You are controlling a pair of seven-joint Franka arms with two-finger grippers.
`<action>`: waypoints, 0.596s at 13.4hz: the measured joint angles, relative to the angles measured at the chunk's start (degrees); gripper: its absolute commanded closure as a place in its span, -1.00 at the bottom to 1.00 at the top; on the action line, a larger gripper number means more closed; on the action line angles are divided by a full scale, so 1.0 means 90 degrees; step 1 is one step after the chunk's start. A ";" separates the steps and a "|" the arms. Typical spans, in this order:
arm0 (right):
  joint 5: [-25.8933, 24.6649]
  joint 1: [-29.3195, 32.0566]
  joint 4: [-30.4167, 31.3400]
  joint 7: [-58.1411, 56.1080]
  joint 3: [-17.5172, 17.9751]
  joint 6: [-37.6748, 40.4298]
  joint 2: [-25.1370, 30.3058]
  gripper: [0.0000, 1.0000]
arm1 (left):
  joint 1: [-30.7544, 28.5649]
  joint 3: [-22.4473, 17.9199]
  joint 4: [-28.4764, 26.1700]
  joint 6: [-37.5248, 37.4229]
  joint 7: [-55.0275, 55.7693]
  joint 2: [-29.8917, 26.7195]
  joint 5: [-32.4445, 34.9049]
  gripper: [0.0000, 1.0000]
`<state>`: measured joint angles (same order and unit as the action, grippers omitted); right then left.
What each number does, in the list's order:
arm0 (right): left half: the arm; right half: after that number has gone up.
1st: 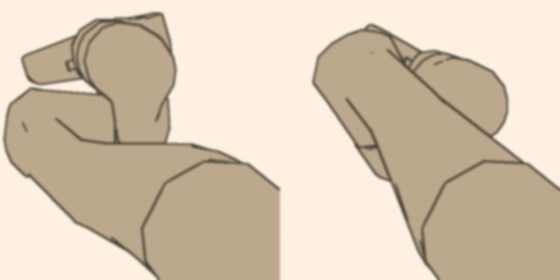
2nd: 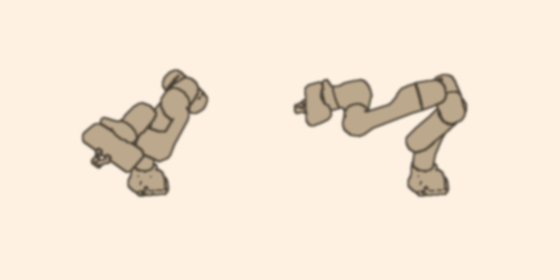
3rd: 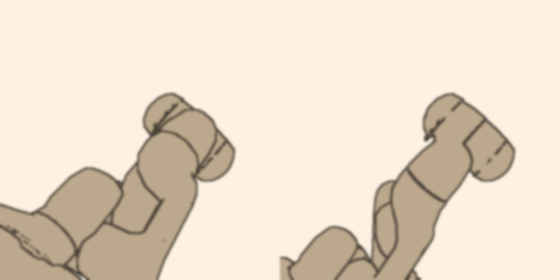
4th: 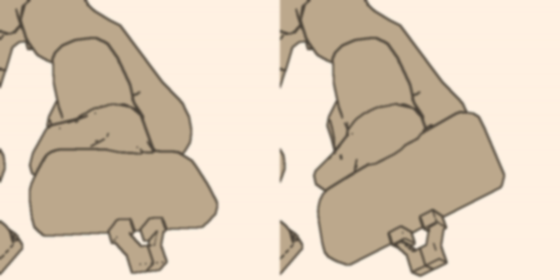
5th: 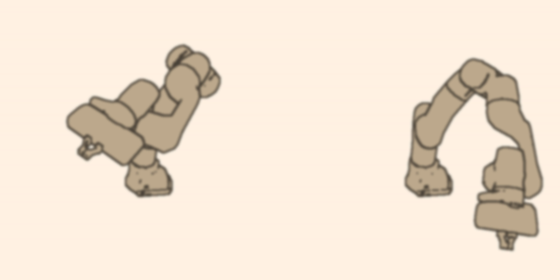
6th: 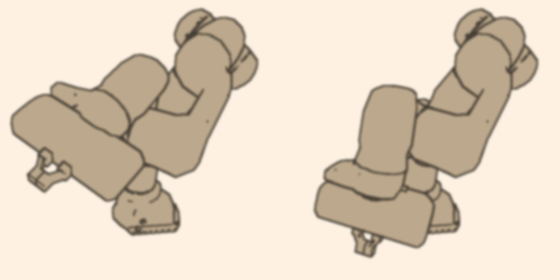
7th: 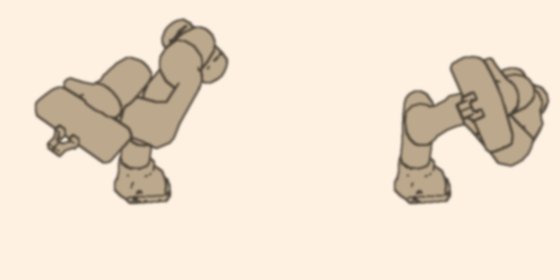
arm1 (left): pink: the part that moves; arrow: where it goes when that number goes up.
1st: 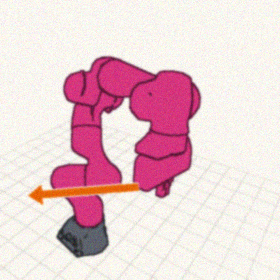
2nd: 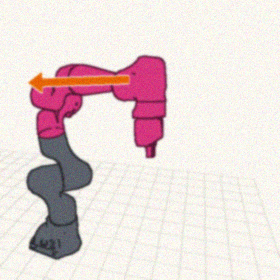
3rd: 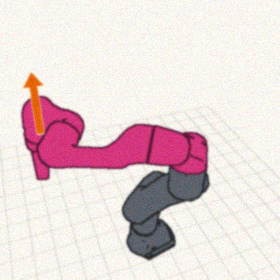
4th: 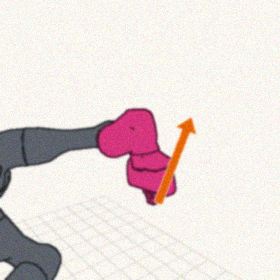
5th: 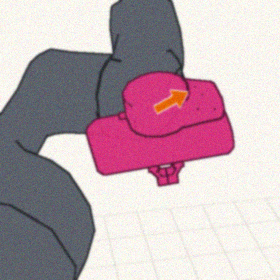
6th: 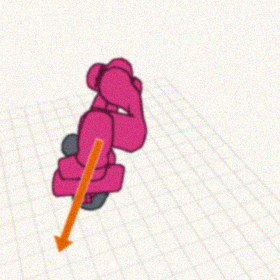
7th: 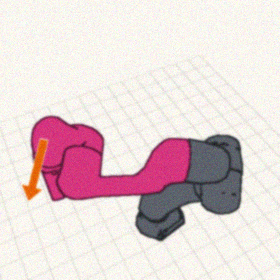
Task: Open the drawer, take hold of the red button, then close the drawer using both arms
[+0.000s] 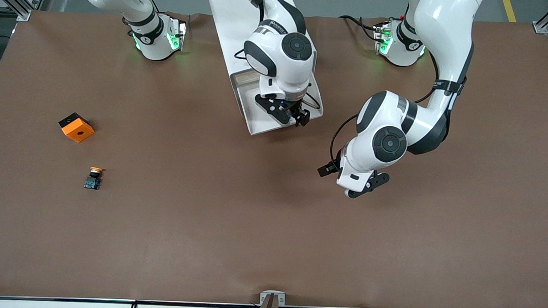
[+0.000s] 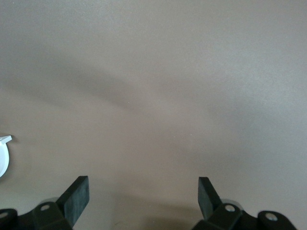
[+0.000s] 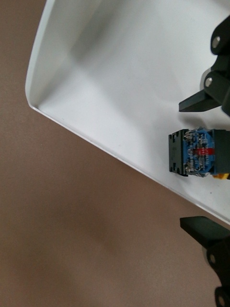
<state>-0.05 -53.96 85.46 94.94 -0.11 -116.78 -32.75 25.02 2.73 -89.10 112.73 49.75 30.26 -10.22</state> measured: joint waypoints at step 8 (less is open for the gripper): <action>0.0000 -0.0004 -0.0024 -0.0027 0.0002 -0.0001 -0.0008 0.94 | 0.0000 0.0000 -0.0017 0.0000 0.0002 0.0002 0.0000 -1.00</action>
<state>-0.05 -54.00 85.24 94.70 -0.10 -116.79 -32.82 25.02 2.73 -89.25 112.73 49.77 30.28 -10.22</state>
